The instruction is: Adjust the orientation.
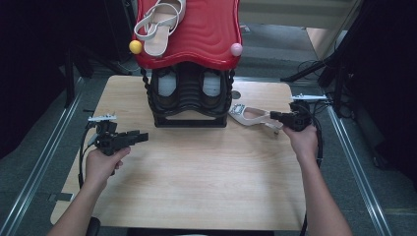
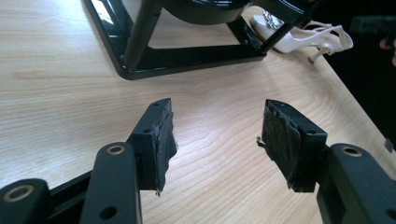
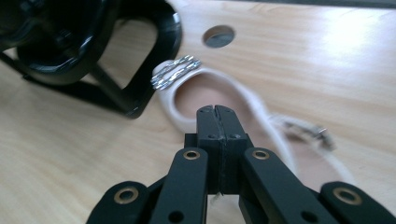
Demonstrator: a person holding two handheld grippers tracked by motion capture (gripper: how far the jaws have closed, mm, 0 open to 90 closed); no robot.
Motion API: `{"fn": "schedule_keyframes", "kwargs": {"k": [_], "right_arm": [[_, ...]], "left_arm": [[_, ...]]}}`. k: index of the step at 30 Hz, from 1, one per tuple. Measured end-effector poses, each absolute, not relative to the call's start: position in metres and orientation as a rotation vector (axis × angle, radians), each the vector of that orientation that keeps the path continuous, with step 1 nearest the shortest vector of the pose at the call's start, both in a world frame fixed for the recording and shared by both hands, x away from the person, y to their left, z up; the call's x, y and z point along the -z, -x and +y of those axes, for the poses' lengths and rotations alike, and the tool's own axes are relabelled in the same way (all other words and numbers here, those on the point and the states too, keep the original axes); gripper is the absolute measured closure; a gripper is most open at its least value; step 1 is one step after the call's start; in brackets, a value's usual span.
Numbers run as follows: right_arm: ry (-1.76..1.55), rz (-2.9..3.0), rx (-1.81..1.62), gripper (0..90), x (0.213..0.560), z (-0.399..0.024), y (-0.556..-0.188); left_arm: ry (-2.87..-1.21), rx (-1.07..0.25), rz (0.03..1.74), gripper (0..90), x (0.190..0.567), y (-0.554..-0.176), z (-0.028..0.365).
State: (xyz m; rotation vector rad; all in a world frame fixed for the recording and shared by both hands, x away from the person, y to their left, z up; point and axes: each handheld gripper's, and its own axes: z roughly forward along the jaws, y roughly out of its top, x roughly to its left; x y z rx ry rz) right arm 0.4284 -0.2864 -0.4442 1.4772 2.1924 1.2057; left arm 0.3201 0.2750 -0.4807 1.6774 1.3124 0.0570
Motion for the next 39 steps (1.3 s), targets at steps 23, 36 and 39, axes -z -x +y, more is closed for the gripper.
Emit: {"fn": "schedule_keyframes", "kwargs": {"k": [23, 36, 39], "right_arm": [[-1.539, 2.224, -1.085, 90.0, 0.475, -0.285, -0.448], [-1.574, 2.202, -1.151, 90.0, 0.473, -0.274, -0.434], [-1.582, 2.197, -1.176, 90.0, 0.475, -0.271, -0.43]], "left_arm": [[-1.699, -0.056, 1.316, 44.0, 0.483, -0.322, 0.273], [-1.701, -0.052, 1.318, 43.9, 0.483, -0.322, 0.272], [-1.702, -0.052, 1.318, 43.9, 0.483, -0.322, 0.272]]}}
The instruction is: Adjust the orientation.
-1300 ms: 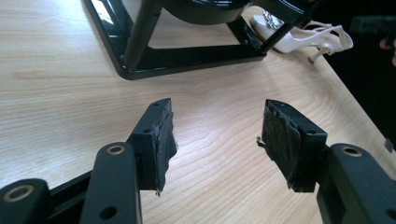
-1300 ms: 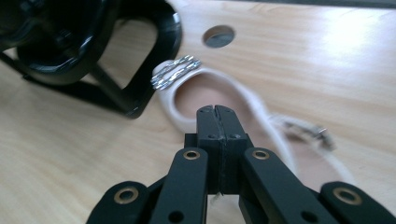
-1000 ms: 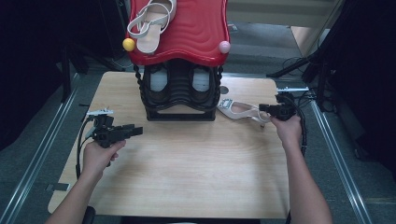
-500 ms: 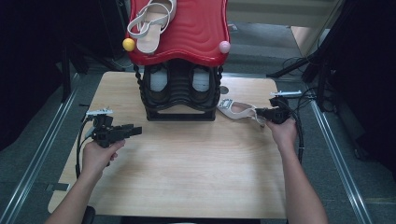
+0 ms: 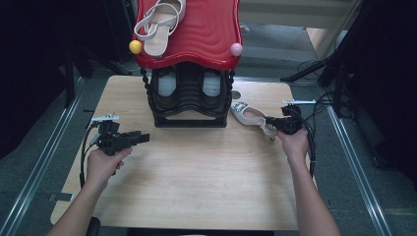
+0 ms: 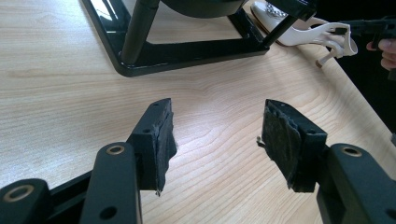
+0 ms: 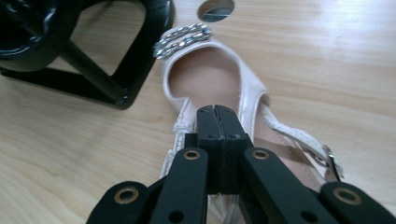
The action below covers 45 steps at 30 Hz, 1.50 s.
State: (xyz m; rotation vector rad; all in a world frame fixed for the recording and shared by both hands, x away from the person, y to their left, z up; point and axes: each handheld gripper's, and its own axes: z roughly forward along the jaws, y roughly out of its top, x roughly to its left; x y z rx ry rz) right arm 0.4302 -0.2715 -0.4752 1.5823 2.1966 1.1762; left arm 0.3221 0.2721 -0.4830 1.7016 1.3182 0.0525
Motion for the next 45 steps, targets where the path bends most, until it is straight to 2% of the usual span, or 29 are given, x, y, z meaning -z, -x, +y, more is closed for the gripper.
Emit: {"fn": "schedule_keyframes", "kwargs": {"k": [5, 21, 29, 34, 45], "right_arm": [[-1.562, 2.182, -1.147, 90.0, 0.472, -0.274, -0.426], [-1.602, 2.015, -1.261, 90.0, 0.447, -0.321, -0.416], [-1.648, 2.073, -1.156, 90.0, 0.478, -0.322, -0.422], [-1.651, 2.079, -1.083, 90.0, 0.484, -0.322, -0.422], [-1.676, 2.105, -1.146, 90.0, 0.485, -0.31, -0.409]], "left_arm": [[-1.704, -0.051, 1.317, 43.9, 0.483, -0.322, 0.272], [-1.703, -0.051, 1.321, 43.9, 0.484, -0.323, 0.272], [-1.706, -0.05, 1.321, 43.9, 0.484, -0.323, 0.272], [-1.703, -0.038, 1.322, 43.8, 0.484, -0.324, 0.272], [-1.693, -0.046, 1.313, 43.7, 0.481, -0.323, 0.272]]}}
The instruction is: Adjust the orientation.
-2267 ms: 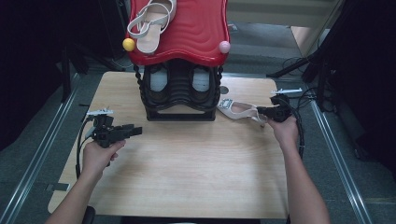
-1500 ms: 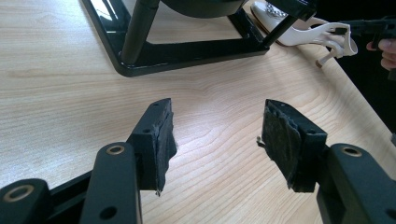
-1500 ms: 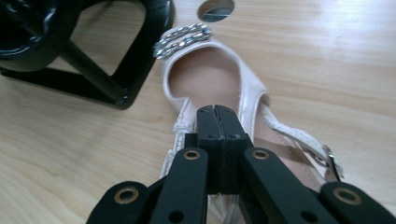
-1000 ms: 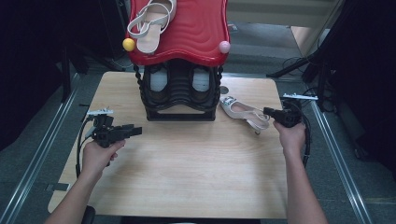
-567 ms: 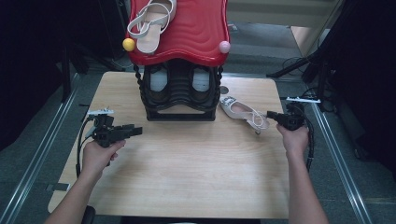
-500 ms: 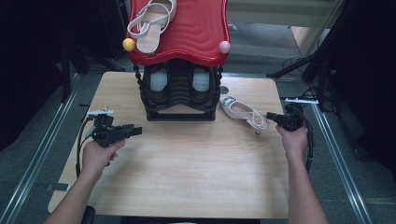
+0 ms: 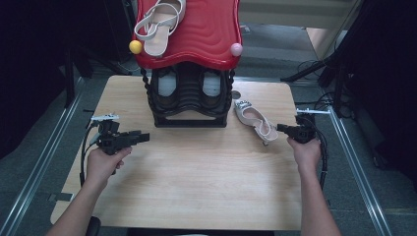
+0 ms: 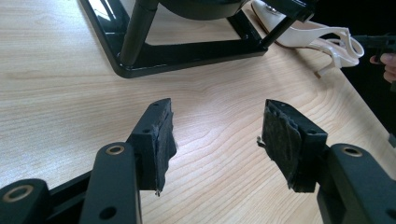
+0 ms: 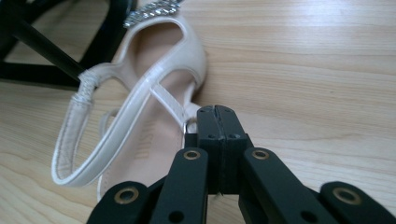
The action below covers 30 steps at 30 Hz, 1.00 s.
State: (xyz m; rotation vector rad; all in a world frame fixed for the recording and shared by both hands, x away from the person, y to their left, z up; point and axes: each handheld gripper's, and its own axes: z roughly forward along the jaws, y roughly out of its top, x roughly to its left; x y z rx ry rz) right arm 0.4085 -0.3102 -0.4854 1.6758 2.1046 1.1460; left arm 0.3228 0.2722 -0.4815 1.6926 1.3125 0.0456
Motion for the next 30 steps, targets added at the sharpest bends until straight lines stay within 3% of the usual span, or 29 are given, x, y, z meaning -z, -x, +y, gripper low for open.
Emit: {"fn": "schedule_keyframes", "kwargs": {"k": [23, 30], "right_arm": [[-1.672, 2.102, -1.191, 88.8, 0.485, -0.29, -0.4], [-1.626, 2.078, -1.209, 82.3, 0.471, -0.284, -0.4]], "left_arm": [[-1.714, -0.045, 1.295, 44.0, 0.481, -0.324, 0.27], [-1.739, -0.061, 1.298, 44.1, 0.481, -0.323, 0.269]]}}
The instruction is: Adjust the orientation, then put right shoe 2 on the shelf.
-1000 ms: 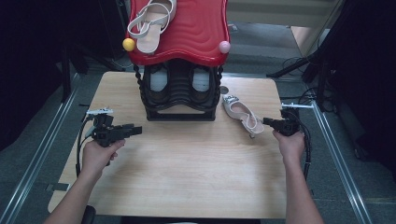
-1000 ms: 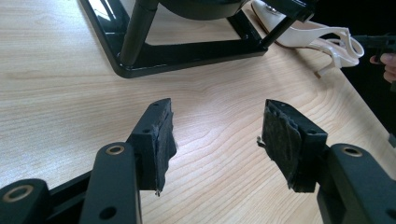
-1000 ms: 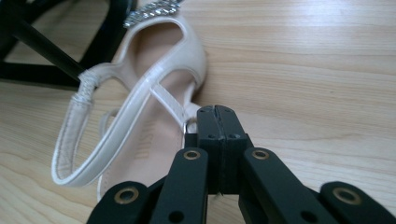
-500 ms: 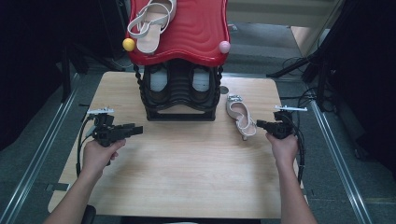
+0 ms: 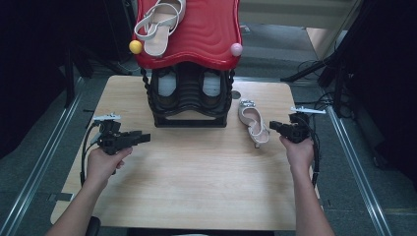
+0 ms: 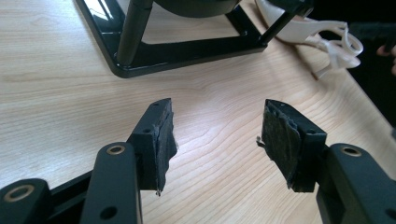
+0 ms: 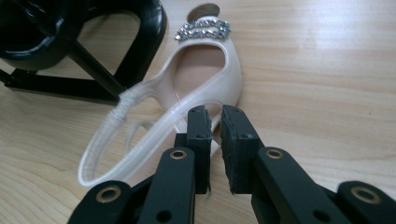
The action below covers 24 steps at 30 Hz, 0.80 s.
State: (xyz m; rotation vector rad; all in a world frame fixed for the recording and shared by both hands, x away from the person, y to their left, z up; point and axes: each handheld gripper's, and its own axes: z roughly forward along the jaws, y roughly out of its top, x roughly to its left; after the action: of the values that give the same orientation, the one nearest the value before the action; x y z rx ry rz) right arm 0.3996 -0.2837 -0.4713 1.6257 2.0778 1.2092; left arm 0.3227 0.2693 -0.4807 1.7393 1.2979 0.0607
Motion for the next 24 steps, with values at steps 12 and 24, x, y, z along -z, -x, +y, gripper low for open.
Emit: {"fn": "schedule_keyframes", "kwargs": {"k": [12, 24], "right_arm": [[-1.573, 2.051, -1.248, 71.9, 0.463, -0.266, -0.403], [-1.544, 2.072, -1.24, 67.8, 0.463, -0.246, -0.41]], "left_arm": [[-1.725, -0.053, 1.308, 43.9, 0.482, -0.322, 0.272], [-1.718, -0.056, 1.322, 43.6, 0.483, -0.319, 0.274]]}}
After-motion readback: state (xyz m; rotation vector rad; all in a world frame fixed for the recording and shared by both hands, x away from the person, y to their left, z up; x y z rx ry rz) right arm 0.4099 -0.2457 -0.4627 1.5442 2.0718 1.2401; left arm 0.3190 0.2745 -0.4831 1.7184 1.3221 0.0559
